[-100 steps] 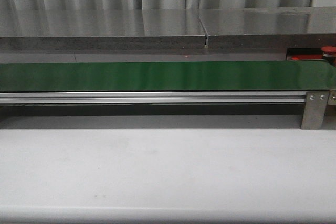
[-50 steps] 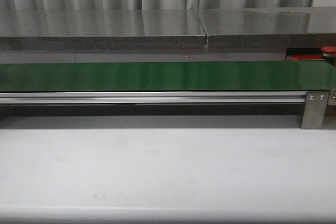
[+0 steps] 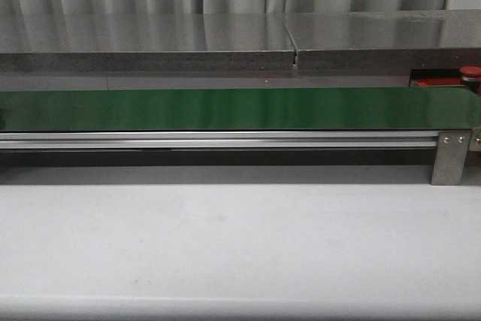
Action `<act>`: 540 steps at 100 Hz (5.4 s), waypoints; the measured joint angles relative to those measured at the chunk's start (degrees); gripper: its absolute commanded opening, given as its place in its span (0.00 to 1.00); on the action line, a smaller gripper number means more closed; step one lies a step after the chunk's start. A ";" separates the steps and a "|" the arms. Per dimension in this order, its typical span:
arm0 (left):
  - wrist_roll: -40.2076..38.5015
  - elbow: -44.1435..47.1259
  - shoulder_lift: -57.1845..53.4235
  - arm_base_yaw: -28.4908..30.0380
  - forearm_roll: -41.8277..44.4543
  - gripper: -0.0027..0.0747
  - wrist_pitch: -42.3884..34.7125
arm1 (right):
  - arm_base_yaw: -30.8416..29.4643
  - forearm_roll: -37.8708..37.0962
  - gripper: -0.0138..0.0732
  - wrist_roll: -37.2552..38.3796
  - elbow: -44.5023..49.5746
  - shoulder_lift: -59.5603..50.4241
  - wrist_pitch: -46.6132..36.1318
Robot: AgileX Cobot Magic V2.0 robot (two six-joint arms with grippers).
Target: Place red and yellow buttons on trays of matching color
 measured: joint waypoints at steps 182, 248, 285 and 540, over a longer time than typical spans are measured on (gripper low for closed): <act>0.13 -17.15 12.78 2.57 -2.78 0.01 2.26 | 0.00 0.00 0.02 0.00 0.00 0.00 0.00; 2.71 12.04 -15.30 -7.68 -3.31 0.01 -2.77 | 0.00 0.00 0.02 0.00 0.00 0.00 0.12; 3.06 18.89 -13.87 -10.09 -2.36 0.01 -13.37 | 0.00 0.00 0.02 0.00 0.00 0.00 0.25; 3.19 32.42 -38.33 -22.35 -0.83 0.83 -16.14 | 0.00 0.00 0.02 0.00 0.00 0.00 0.37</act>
